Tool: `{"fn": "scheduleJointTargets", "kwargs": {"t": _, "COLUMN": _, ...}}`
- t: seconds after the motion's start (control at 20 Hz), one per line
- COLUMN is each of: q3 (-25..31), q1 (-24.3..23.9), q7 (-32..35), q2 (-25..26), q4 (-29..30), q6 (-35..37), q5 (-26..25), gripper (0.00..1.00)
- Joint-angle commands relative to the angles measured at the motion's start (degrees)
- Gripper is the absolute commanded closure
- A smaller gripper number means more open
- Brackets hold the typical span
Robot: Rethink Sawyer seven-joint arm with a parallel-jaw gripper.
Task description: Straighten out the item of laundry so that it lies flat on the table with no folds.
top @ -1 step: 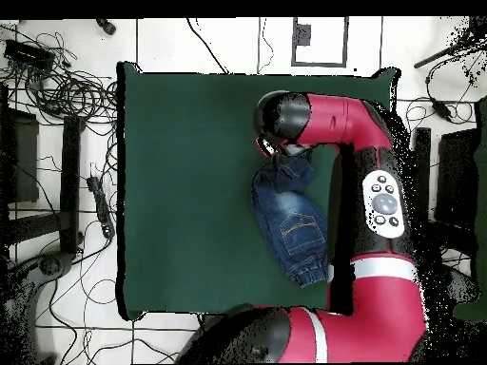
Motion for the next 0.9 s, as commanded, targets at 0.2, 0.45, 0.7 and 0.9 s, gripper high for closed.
{"fn": "scheduleJointTargets", "kwargs": {"t": 0.2, "q3": 5.6, "q1": 4.0, "q7": 1.8, "q2": 4.5, "q4": -10.1, "q6": 11.7, "q5": 2.3, "gripper": 1.00}}
{"fn": "scheduleJointTargets", "kwargs": {"t": 0.45, "q3": 5.9, "q1": 4.0, "q7": 0.5, "q2": 7.3, "q4": -14.7, "q6": 13.7, "q5": 1.7, "gripper": 1.00}}
{"fn": "scheduleJointTargets", "kwargs": {"t": 0.7, "q3": 6.1, "q1": 3.8, "q7": -0.6, "q2": 9.0, "q4": -18.4, "q6": 15.8, "q5": 1.5, "gripper": 1.00}}
{"fn": "scheduleJointTargets", "kwargs": {"t": 0.9, "q3": 6.2, "q1": 3.5, "q7": -1.8, "q2": 10.1, "q4": -21.1, "q6": 17.4, "q5": 1.4, "gripper": 1.00}}
